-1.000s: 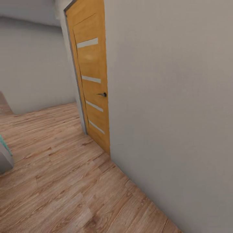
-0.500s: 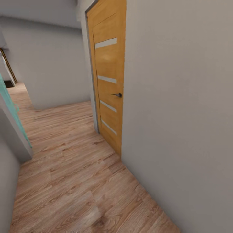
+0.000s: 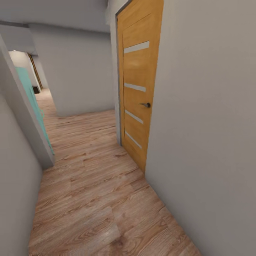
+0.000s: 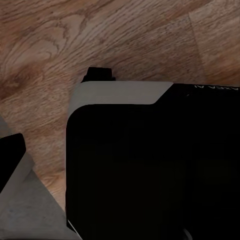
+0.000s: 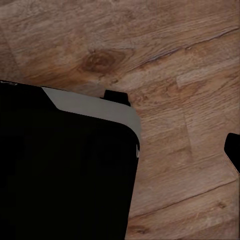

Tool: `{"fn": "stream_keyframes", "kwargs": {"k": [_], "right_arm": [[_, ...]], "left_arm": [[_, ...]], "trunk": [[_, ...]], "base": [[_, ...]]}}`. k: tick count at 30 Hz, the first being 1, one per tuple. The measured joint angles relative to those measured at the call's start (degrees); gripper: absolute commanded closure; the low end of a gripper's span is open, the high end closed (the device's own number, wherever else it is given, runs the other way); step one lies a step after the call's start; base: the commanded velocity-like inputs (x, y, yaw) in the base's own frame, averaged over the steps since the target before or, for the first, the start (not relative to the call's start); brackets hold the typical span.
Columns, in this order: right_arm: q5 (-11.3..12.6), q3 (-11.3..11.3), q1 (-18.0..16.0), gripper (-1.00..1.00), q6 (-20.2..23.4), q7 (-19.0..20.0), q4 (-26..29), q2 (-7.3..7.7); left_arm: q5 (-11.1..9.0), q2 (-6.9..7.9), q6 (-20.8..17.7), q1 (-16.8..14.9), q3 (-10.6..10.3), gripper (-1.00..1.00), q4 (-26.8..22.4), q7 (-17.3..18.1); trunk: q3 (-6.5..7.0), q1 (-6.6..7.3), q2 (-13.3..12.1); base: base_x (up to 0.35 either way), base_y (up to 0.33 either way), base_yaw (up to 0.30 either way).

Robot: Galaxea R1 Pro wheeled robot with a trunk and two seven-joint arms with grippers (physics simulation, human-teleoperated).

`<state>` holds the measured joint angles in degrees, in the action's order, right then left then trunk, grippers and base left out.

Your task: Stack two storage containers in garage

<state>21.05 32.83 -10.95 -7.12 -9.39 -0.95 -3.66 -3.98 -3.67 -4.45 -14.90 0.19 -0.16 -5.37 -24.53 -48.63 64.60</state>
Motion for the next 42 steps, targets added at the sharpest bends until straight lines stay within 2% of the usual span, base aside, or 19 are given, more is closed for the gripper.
{"fn": "stream_keyframes", "kwargs": {"k": [37,42], "right_arm": [[-0.04,0.0,0.0,-1.0,0.0,0.0,0.0,0.09],[0.09,-0.02,0.01,-1.0,0.01,0.0,0.0,0.15]], "left_arm": [[0.02,0.0,0.0,0.0,0.0,-1.0,0.0,0.06],[0.06,0.0,-0.02,-0.01,0.0,-1.0,0.0,0.05]], "trunk": [[0.0,0.0,0.0],[0.0,0.0,0.0]], "base": [[0.0,0.0,0.274],[0.0,0.0,0.108]]}}
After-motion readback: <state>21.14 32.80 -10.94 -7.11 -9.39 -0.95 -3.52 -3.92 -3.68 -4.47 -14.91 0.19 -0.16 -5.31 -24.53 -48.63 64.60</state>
